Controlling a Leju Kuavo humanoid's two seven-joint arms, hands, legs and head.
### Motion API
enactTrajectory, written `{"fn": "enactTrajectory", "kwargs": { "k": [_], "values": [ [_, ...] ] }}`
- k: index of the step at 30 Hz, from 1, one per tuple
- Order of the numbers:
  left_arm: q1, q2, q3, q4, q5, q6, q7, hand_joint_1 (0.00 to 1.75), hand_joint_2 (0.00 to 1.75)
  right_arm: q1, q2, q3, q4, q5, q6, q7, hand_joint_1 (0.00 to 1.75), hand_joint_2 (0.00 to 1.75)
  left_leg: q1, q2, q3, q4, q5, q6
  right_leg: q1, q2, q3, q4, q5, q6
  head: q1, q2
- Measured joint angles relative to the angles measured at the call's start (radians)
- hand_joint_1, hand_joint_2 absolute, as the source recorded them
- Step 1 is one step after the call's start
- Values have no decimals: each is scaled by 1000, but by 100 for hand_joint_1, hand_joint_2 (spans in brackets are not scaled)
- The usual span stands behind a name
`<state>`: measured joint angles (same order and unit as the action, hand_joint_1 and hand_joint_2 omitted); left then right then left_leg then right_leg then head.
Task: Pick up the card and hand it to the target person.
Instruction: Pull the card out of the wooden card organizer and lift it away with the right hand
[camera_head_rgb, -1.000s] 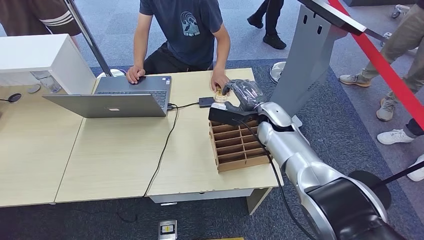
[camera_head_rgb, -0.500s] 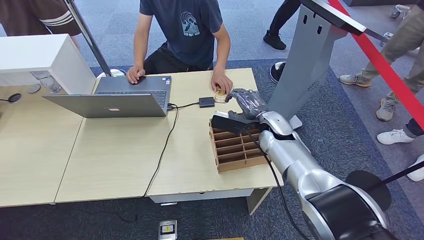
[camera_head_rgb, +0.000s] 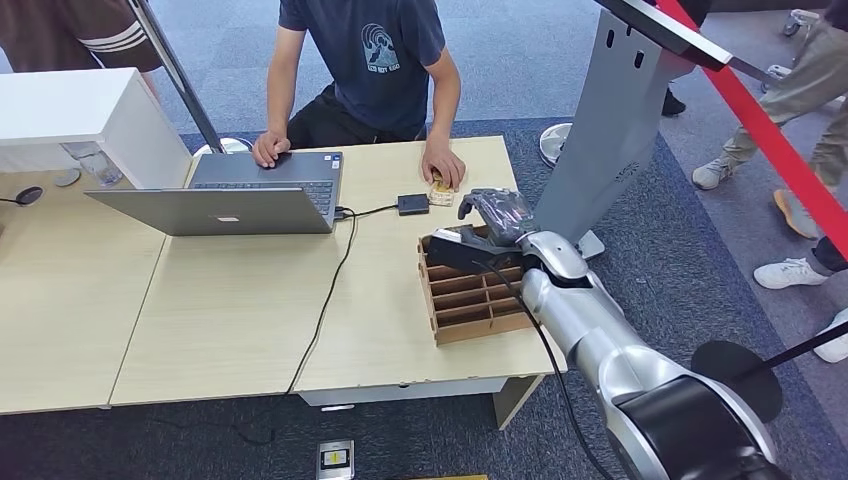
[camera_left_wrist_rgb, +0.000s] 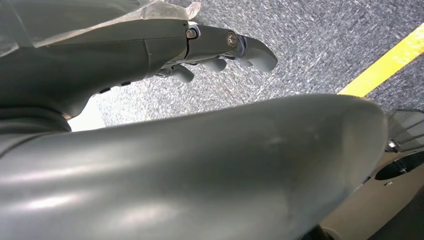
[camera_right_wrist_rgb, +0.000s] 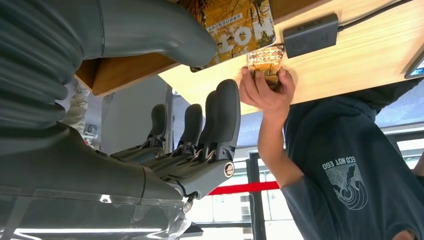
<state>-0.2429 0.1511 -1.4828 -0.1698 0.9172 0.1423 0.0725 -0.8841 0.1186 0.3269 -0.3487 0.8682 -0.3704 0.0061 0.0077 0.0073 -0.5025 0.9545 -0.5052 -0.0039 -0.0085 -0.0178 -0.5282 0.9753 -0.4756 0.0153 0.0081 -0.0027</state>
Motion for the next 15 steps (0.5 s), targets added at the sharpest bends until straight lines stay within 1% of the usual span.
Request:
{"fn": "enactTrajectory", "kwargs": {
  "k": [15],
  "values": [
    [0, 0, 0, 0, -3, -2, 0, 0, 0, 17, 1, 3, 0, 11, 2, 12, 93, 175, 0, 0, 0, 0, 0, 0, 0, 0, 0, 0, 0, 0, 0, 0]
  ]
}}
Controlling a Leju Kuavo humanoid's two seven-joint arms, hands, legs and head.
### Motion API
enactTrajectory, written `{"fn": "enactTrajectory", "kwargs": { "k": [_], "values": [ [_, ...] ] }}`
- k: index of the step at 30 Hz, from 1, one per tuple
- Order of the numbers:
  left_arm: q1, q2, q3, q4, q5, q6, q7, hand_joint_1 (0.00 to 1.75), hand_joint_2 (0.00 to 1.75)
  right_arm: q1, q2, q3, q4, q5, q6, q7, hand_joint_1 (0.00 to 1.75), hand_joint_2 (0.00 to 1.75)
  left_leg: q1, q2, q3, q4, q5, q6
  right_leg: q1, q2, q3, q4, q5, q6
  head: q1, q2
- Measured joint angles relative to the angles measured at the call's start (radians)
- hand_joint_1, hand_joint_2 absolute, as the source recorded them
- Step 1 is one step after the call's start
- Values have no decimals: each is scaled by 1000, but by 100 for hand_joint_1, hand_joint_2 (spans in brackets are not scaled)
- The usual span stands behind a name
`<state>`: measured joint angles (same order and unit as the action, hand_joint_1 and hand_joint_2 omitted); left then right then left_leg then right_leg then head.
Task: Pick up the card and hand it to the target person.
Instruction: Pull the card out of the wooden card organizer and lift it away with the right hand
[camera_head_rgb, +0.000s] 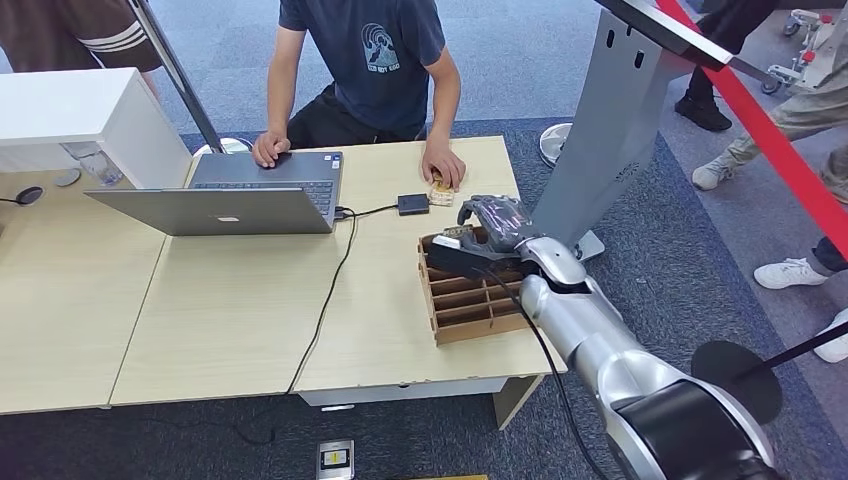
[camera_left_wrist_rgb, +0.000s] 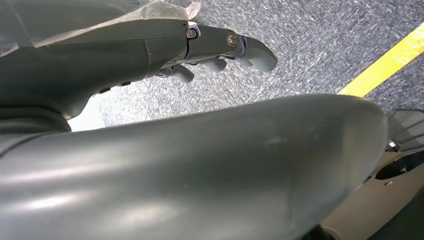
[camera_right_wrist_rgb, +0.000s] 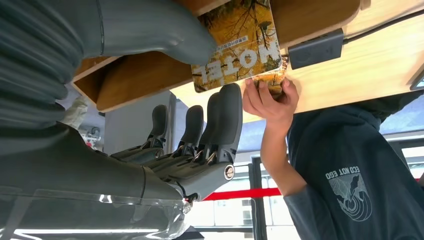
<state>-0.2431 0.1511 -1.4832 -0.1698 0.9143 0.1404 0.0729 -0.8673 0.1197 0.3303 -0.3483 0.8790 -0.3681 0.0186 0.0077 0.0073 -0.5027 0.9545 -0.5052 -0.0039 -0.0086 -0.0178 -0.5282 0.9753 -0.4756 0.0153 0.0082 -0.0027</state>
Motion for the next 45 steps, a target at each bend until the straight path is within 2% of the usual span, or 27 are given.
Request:
{"fn": "enactTrajectory", "kwargs": {
  "k": [9, 14, 23, 32, 40, 44, 45],
  "values": [
    [0, 0, 0, 0, 0, 0, 0, 0, 0, 2, 1, 1, 0, 3, 1, 2, 95, 175, 0, 0, 0, 0, 0, 0, 0, 0, 0, 0, 0, 0, 0, 0],
    [0, 0, 0, 0, 0, -1, 1, 0, 0, 2, 1, 2, 0, 4, 2, 8, 82, 175, 0, 0, 0, 0, 0, 0, 0, 0, 0, 0, 0, 0, 0, 0],
    [0, 0, 0, 0, 4, 2, 1, 0, 0, 6, 1, 3, 0, -1, -1, 8, 86, 175, 0, 0, 0, 0, 0, 0, 0, 0, 0, 0, 0, 0, 0, 0],
    [0, 0, 0, 0, 5, 3, 2, 0, 0, 6, 1, 4, 0, -2, -1, 8, 119, 175, 0, 0, 0, 0, 0, 0, 0, 0, 0, 0, 0, 0, 0, 0],
    [0, 0, 0, 0, 0, 2, 3, 0, 0, 6, 1, 4, 0, -3, -1, 8, 134, 175, 0, 0, 0, 0, 0, 0, 0, 0, 0, 0, 0, 0, 0, 0],
    [0, 0, 0, 0, -6, 2, 3, 0, 175, 6, 1, 4, 0, -4, -1, 8, 138, 175, 0, 0, 0, 0, 0, 0, 0, 0, 0, 0, 0, 0, 0, 0],
    [0, 0, 0, 0, -11, 2, 2, 0, 175, 6, 1, 4, 0, -4, -1, 8, 138, 175, 0, 0, 0, 0, 0, 0, 0, 0, 0, 0, 0, 0, 0, 0]
  ]
}}
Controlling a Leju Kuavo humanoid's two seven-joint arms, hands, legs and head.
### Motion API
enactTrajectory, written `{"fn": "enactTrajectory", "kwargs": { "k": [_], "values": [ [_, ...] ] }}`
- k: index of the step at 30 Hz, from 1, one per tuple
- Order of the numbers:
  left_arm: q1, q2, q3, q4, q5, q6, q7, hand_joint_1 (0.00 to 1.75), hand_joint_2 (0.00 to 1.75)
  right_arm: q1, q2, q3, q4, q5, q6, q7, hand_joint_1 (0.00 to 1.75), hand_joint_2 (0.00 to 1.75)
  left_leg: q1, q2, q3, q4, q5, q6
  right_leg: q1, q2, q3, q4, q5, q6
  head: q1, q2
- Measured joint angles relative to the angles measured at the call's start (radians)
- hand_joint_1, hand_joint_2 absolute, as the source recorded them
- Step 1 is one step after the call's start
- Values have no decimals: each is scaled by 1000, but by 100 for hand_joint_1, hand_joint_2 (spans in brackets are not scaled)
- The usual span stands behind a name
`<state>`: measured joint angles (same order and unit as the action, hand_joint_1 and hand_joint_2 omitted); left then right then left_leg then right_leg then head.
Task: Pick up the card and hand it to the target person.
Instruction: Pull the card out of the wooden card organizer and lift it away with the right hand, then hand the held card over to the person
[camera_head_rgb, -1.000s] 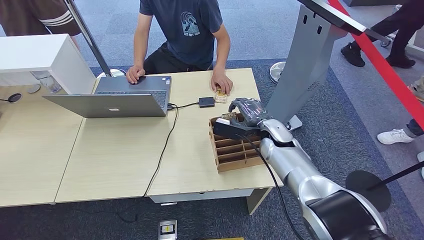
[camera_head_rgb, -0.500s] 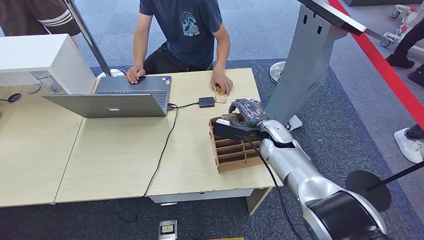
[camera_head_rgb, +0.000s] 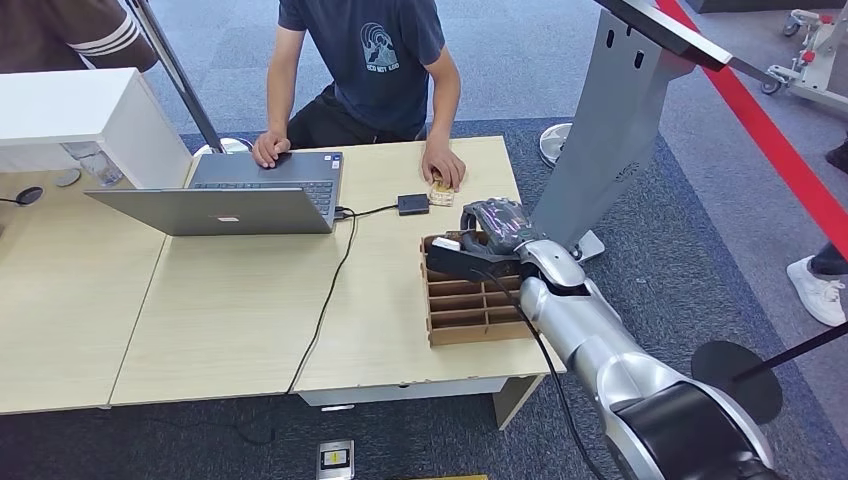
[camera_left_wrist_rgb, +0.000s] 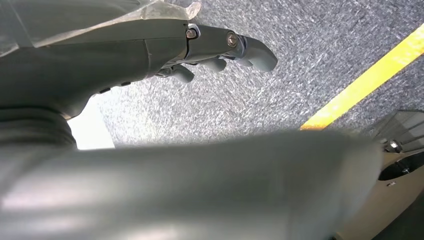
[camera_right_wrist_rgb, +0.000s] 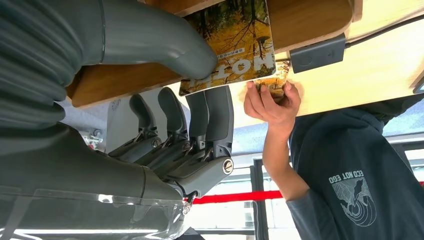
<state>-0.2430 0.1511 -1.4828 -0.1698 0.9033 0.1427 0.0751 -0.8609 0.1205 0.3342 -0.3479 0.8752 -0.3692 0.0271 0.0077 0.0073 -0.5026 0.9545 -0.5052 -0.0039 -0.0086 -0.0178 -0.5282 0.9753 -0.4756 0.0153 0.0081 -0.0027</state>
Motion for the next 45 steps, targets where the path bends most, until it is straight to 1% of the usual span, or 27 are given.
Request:
{"fn": "enactTrajectory", "kwargs": {
  "k": [13, 19, 25, 34, 39, 45],
  "values": [
    [-1, -1, 0, 0, -4, 4, -6, 0, 175, 0, -2, 0, 0, -21, 3, -12, 138, 175, 0, 0, 0, 0, 0, 0, 0, 0, 0, 0, 0, 0, 0, 0],
    [-2, -1, 0, 0, -6, -5, 0, 0, 175, -8, 0, -7, -1, -82, 50, -63, 138, 175, 0, 0, 0, 0, 0, 0, 0, 0, 0, 0, 0, 0, 0, 0],
    [-11, -1, 0, 0, -7, -13, 2, 0, 175, -52, 3, -28, -2, -145, 108, -112, 138, 175, 0, 0, 0, 0, 0, 0, 0, 0, 0, 0, 0, 0, 0, 0],
    [-16, -1, 0, 0, -1, -14, 3, 0, 175, -142, 23, -41, -25, -189, 148, -160, 138, 175, 0, 0, 0, 0, 0, 0, 0, 0, 0, 0, 0, 0, 0, 0],
    [-16, -2, 0, 0, 1, -14, 3, 0, 175, -175, 43, -40, -35, -200, 151, -179, 138, 175, 0, 0, 0, 0, 0, 0, 0, 0, 0, 0, 0, 0, 0, 0],
    [-16, -2, 0, 0, 1, -12, 3, 0, 175, -198, 73, -36, -35, -183, 128, -193, 138, 175, 0, 0, 0, 0, 0, 0, 0, 0, 0, 0, 0, 0, 0, 0]
  ]
}}
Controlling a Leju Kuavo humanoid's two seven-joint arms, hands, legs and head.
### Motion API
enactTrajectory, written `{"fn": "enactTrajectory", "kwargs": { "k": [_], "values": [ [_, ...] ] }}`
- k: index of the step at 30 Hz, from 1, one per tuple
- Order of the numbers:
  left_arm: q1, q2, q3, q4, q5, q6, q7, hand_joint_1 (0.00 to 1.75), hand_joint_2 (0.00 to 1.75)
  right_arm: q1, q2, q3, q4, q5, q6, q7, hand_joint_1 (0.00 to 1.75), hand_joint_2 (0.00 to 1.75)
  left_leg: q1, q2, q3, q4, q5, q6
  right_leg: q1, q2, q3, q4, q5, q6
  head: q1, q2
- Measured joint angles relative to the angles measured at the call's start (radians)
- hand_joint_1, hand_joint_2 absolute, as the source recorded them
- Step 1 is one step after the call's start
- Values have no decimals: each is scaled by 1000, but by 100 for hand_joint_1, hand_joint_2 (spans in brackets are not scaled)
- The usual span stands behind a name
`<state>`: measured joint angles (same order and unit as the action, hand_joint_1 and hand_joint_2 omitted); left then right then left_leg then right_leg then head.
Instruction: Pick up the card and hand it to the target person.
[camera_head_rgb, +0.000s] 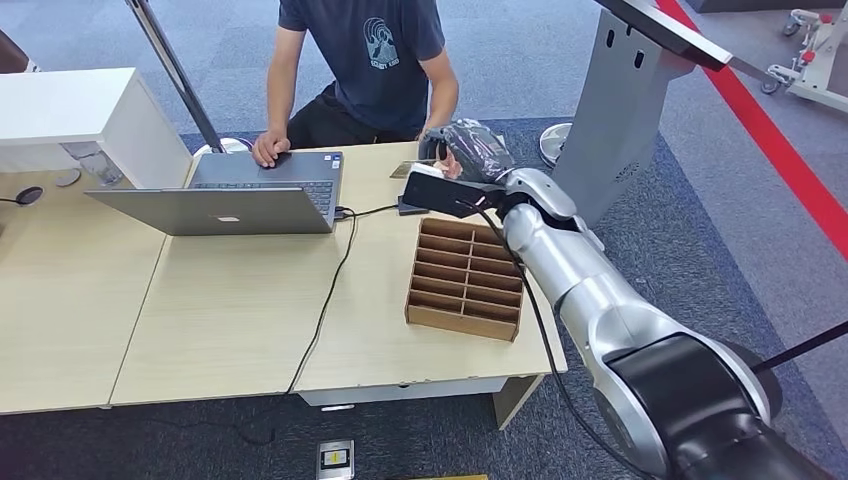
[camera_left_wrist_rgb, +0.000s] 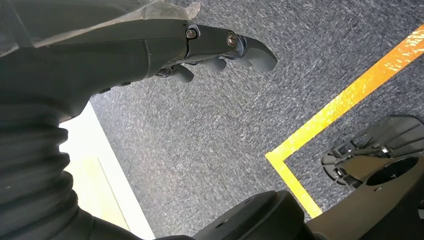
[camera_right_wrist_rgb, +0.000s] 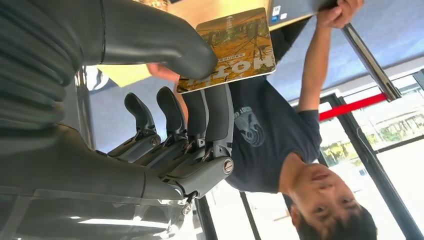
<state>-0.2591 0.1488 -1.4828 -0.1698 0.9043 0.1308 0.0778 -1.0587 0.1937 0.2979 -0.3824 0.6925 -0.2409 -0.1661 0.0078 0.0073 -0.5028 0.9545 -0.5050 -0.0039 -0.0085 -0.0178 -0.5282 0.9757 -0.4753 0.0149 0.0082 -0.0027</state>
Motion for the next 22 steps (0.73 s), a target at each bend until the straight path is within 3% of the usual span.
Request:
{"fn": "enactTrajectory", "kwargs": {
  "k": [11, 14, 15, 18, 22],
  "values": [
    [-5, -10, 0, 0, -10, -2, 5, 0, 175, 0, 54, 36, 25, 116, -77, 62, 138, 175, 0, 0, 0, 0, 0, 0, 0, 0, 0, 0, 0, 0, 0, 0],
    [-7, -13, 0, 0, -18, -7, 4, 0, 175, 10, 57, 51, 36, 128, -107, 69, 163, 175, 0, 0, 0, 0, 0, 0, 0, 0, 0, 0, 0, 0, 0, 0],
    [-8, -14, 0, 0, -22, -11, 4, 0, 175, 13, 57, 55, 39, 131, -116, 69, 129, 175, 0, 0, 0, 0, 0, 0, 0, 0, 0, 0, 0, 0, 0, 0],
    [-11, -14, 0, 0, -35, -19, 3, 0, 175, 21, 56, 59, 44, 132, -129, 70, 0, 175, 0, 0, 0, 0, 0, 0, 0, 0, 0, 0, 0, 0, 0, 0],
    [-14, -14, 0, 0, -40, -30, 4, 0, 0, 27, 52, 62, 44, 122, -130, 65, 0, 175, 0, 0, 0, 0, 0, 0, 0, 0, 0, 0, 0, 0, 0, 0]
  ]
}}
